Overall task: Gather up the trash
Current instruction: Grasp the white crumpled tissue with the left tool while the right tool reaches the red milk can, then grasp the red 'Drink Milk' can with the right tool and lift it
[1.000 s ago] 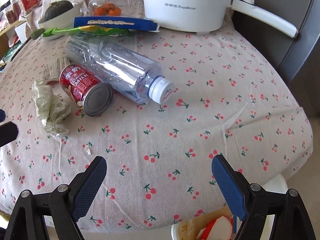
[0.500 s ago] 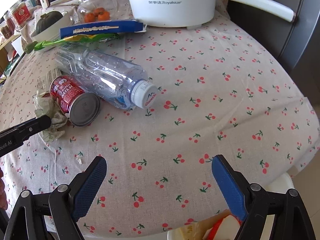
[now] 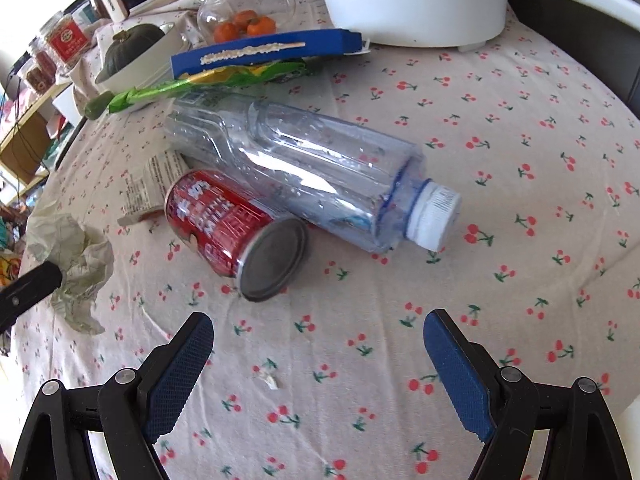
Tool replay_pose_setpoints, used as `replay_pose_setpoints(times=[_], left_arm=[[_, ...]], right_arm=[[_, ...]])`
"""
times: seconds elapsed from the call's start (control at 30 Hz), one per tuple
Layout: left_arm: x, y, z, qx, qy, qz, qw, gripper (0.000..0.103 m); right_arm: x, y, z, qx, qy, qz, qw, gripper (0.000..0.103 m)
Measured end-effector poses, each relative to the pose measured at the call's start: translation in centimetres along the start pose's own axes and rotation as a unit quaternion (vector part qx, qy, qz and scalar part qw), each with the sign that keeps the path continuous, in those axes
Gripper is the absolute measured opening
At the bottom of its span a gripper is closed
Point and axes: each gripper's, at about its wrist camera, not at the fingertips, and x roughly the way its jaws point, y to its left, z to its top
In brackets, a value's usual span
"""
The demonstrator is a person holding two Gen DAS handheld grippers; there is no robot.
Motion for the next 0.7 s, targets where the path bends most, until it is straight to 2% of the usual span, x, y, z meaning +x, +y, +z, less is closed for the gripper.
replay_pose_setpoints(times=[0.07, 0.17, 0.27, 0.4, 0.53, 0.7], left_arm=[[-0.4, 1.0, -0.1, 0.009, -0.002, 0.021, 0.9997, 0.014], [-0.5, 2.9, -0.8, 0.011, 0.005, 0.042, 0.9991, 0.014], [-0.6, 5.0, -1.5, -0.007, 0.014, 0.04, 0.9991, 0.014], [-1.2, 6.6, -1.9, -0.022, 0.02, 0.033, 0.999, 0.014], [-1.4, 7.0, -2.2, -0.025, 0.023, 0.025, 0.9991, 0.014], [-1.2, 6.6, -2.5, -0.014, 0.029, 0.021, 0.9992, 0.014]], right_arm=[[0.1, 1.2, 0.1, 0.027, -0.021, -0.02, 0.999, 0.096], [0.5, 3.3, 0.1, 0.054, -0.048, -0.031, 0.997, 0.1], [1.5, 5.5, 0.3, 0.064, -0.058, -0.048, 0.995, 0.102], [2.9, 7.2, 1.0, 0.093, -0.078, -0.096, 0.988, 0.102], [4.2, 8.1, 1.8, 0.127, -0.091, -0.13, 0.979, 0.102], [5.7, 8.7, 2.5, 0.129, -0.104, -0.201, 0.966, 0.102]])
